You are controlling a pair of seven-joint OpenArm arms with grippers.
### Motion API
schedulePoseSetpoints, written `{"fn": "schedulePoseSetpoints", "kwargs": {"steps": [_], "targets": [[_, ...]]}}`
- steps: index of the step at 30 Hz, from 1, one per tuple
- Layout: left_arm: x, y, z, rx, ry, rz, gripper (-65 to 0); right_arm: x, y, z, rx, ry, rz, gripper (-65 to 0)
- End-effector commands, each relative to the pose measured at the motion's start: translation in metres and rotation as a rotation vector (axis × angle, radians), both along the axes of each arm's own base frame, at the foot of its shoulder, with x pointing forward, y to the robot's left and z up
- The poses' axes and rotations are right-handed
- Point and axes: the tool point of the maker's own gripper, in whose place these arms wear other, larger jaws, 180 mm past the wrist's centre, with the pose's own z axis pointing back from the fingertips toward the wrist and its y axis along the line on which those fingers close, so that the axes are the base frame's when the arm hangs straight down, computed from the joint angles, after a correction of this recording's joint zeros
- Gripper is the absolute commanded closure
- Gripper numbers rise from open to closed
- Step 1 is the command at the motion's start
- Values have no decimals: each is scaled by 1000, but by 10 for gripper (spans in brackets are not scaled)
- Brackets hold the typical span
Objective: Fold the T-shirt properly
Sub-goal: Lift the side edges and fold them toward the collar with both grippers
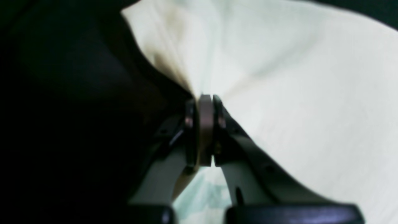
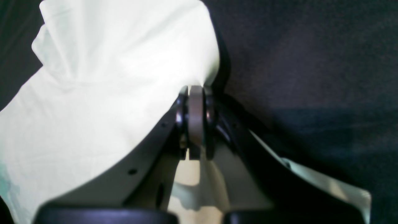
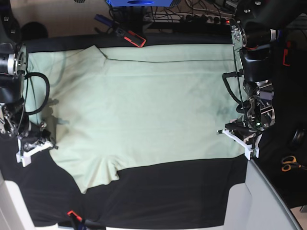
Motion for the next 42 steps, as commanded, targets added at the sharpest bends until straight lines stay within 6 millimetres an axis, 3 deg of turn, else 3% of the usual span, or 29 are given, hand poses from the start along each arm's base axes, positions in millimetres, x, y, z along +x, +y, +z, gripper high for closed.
{"fn": "schedulePoseSetpoints", "kwargs": {"steps": [1,7,18,25,28,34,36,39,42], "targets": [[10,7,15,20,-48,4,0,22,-8,26,-6,-87,-8,0],[-7,12,20,61,-68,-12,0,15,-2,31,-16,-94,35,0],[-38,-1,42,111,-41,-129,0,-15,-19,45,23,-79,10,0],[-56,3,55,163,-40,-154,0,-42,-29,48,6,-48,13,0],[-66,6,57,185,-35,-164,0,-53,-32,48,-4,-30,22,0],[-90,14,42,200,28,-172,-17,-73,-15,32,46,54,41,-6],[-93,17,40,206,43,-172,-64,-77,-13,30,77,72,24,-51],[-105,22,32,202,120,-160,-208,-80,-11,29,114,76,-7,-216],[-106,24,33,205,122,-153,-328,-70,-8,45,94,24,2,-386]]}}
